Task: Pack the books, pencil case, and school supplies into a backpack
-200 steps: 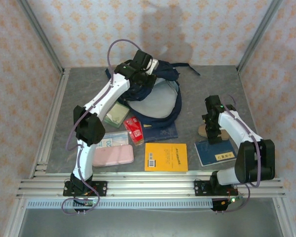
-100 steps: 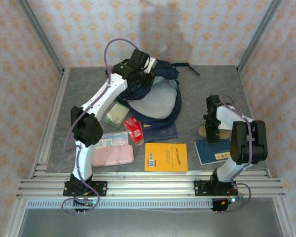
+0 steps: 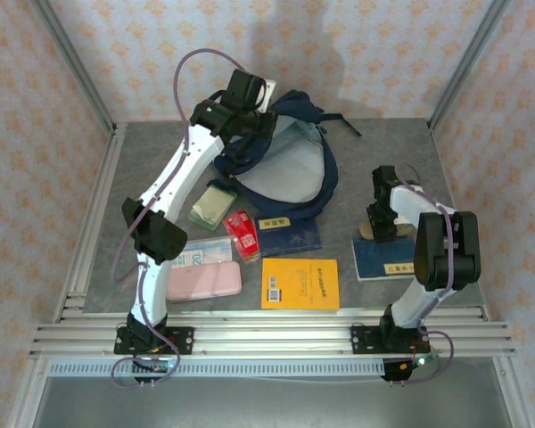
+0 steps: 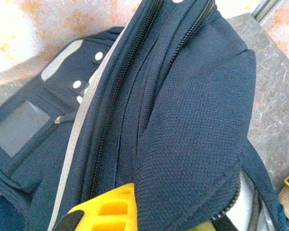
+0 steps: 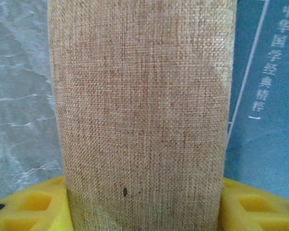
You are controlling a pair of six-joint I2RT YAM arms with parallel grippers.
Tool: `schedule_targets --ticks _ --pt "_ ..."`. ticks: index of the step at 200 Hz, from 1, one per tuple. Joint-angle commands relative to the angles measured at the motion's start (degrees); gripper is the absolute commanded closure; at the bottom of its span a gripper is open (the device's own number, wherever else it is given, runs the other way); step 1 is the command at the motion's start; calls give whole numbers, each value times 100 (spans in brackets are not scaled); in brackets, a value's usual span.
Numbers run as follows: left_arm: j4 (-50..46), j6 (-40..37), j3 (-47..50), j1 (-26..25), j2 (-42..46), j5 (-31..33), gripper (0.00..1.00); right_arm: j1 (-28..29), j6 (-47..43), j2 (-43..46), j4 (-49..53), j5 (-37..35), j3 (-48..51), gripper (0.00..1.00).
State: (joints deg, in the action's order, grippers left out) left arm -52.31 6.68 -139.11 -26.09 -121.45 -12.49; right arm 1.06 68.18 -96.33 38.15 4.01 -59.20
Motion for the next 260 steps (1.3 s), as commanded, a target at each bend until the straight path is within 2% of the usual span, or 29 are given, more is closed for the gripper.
schedule_targets --ticks 1,33,50,68,93,116,152,182,194,200,217,231,240,260 --pt "323 156 -581 42 -31 156 100 31 -706 506 -257 -445 -337 59" --pt "232 243 -760 43 -108 0 100 415 -2078 1552 -1192 -443 -506 80" --pt "264 322 -766 42 -98 -114 100 732 -2780 1989 -1813 -151 -601 81" --pt "334 416 -762 42 -83 -259 100 1034 -3047 2074 -2712 773 -683 81" --pt "462 542 -780 42 -55 -357 100 1463 -2699 1395 -2627 1618 -1487 82" --pt "525 668 -889 52 -30 -272 100 1864 -2052 932 -3070 1580 -1655 82" --pt "685 929 -895 77 125 -391 100 2115 -751 -9 -4022 1459 -1701 86" --pt "731 1041 -817 77 299 -644 100 2232 -781 -979 -4332 1491 -2438 84" --pt "740 1038 -737 77 410 -630 100 2249 -772 -1407 -4146 1566 -2884 81" --pt "740 1023 -715 77 464 -596 100 2266 -832 -1596 -4054 1575 -3096 75" --pt "731 969 -714 96 580 -472 100 2310 -993 -2054 -3496 1471 -3693 38" --pt "724 868 -737 125 639 -344 100 2329 -1196 -2286 -3422 1543 -3969 19" --pt "708 834 -747 166 663 -296 100 2329 -1366 -2360 -3413 1643 -4077 13" --pt "662 888 -707 316 651 -348 100 2336 -1854 -2345 -3234 1790 -4264 10"
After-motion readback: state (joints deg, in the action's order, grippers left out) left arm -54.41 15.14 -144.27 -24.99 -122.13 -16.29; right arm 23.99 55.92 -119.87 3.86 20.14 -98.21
